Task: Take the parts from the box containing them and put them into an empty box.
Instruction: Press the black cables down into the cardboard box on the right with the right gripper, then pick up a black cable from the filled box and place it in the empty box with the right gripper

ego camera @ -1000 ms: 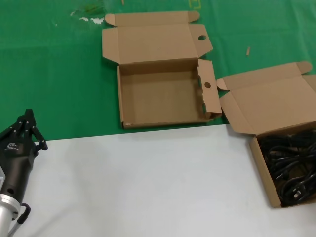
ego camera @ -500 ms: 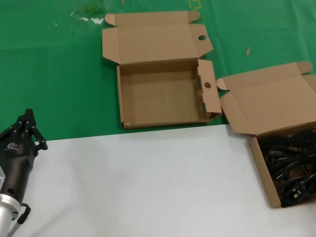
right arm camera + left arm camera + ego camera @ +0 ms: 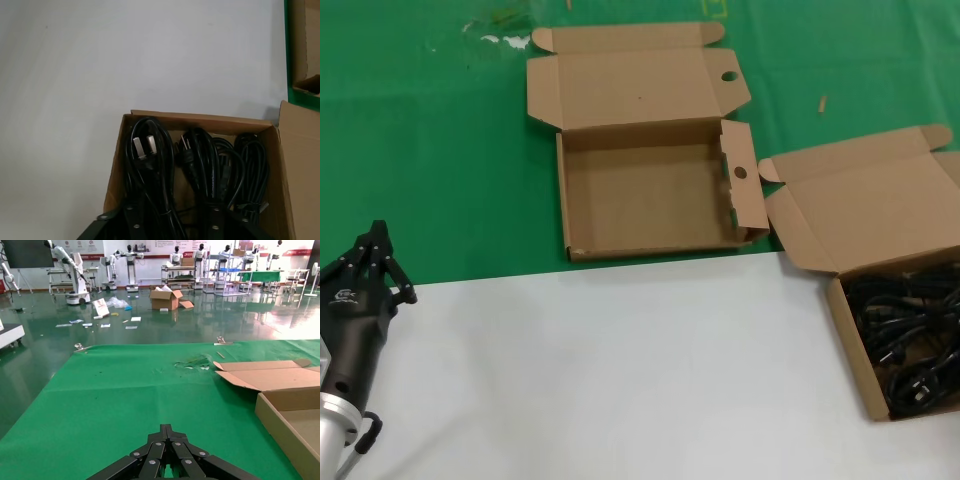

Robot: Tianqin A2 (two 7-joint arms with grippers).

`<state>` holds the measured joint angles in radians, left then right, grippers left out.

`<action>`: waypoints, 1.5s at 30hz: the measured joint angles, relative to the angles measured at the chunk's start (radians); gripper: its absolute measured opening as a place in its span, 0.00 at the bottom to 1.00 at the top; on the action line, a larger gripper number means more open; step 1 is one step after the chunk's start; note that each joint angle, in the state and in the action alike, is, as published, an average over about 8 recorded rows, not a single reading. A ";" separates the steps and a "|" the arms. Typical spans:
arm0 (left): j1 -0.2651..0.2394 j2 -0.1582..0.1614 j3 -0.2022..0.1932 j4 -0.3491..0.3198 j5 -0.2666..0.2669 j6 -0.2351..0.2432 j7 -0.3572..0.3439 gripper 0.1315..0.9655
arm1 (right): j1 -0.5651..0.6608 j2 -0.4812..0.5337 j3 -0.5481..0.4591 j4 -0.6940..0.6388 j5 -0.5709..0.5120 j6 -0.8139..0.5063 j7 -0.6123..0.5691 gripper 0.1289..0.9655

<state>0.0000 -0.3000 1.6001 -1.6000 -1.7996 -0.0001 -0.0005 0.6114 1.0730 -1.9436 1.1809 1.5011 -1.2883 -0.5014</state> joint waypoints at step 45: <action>0.000 0.000 0.000 0.000 0.000 0.000 0.000 0.01 | 0.413 -0.209 -0.057 0.241 -0.133 -0.055 0.450 0.02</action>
<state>0.0000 -0.3000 1.6001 -1.6000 -1.7996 0.0000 -0.0005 1.0239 0.8643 -2.0008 1.4220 1.3681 -1.3437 -0.0519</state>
